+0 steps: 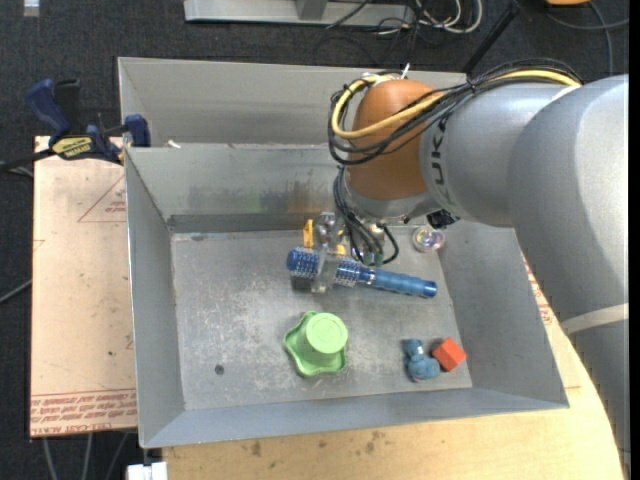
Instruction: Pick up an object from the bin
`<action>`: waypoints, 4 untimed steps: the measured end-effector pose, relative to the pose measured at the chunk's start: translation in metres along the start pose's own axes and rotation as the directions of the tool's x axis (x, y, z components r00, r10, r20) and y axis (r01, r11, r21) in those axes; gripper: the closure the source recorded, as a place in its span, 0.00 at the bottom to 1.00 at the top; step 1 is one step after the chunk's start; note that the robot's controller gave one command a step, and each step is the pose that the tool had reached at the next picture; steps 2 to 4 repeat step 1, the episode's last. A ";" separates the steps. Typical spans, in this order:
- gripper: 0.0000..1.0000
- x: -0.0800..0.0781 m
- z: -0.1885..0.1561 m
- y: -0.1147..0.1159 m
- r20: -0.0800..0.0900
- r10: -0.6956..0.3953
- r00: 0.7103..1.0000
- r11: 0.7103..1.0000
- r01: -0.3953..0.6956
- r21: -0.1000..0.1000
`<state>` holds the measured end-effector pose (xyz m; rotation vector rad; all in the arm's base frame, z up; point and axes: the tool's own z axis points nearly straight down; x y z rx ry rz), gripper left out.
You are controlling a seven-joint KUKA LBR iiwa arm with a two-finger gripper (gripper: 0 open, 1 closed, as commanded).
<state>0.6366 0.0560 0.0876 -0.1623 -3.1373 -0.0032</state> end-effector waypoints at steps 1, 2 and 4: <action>1.00 -0.002 -0.078 0.001 0.010 -0.001 1.000 1.000 0.001 -0.001; 1.00 -0.002 -0.078 0.001 0.010 -0.001 1.000 1.000 0.001 -0.001; 1.00 -0.002 -0.078 0.001 0.010 -0.001 1.000 1.000 0.001 -0.001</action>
Offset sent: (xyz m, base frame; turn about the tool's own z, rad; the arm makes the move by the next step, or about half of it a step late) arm 0.0000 0.0000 0.0737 0.0000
